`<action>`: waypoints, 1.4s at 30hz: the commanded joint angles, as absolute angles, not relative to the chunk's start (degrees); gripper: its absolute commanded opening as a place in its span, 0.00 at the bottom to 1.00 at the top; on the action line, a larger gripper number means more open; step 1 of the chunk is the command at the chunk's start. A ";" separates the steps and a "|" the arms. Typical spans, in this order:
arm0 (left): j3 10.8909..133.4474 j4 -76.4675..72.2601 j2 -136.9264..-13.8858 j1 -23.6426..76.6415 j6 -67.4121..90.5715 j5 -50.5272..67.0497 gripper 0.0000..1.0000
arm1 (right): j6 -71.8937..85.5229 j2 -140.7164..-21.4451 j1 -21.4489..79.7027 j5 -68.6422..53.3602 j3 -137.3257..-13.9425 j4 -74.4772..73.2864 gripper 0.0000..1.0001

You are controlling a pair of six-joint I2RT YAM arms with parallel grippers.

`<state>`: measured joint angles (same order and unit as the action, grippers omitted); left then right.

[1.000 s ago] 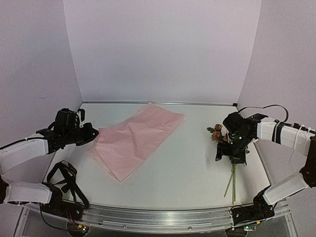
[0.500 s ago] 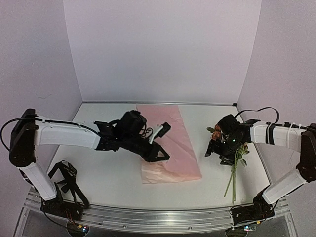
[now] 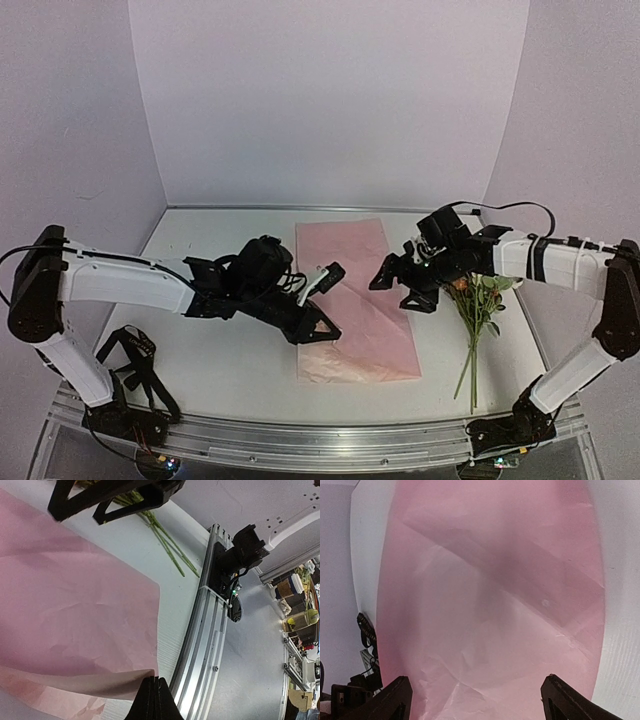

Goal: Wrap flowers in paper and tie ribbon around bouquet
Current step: Pass from the left arm to the right

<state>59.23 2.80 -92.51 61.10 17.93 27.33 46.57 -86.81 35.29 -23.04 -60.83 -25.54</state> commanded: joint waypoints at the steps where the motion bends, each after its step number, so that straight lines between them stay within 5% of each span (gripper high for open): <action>1: 57.61 -0.39 -85.94 61.21 17.94 27.42 0.00 | 46.81 -91.11 38.07 -26.44 -69.02 -24.08 0.91; 23: 53.50 5.61 -76.72 61.26 15.51 28.84 0.00 | 48.02 -106.87 50.27 -34.19 -89.46 -26.82 0.82; 34: 52.93 5.87 -76.03 61.26 15.51 28.34 0.00 | 41.45 -106.74 52.21 -31.91 -90.21 -34.70 0.50; 42: 51.63 4.98 -74.91 61.26 17.59 26.33 0.03 | 40.85 -105.90 52.49 -30.80 -89.80 -35.33 0.03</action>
<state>52.56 6.14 -77.62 61.13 16.51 28.22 42.06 -106.30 52.18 -32.50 -87.77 -34.38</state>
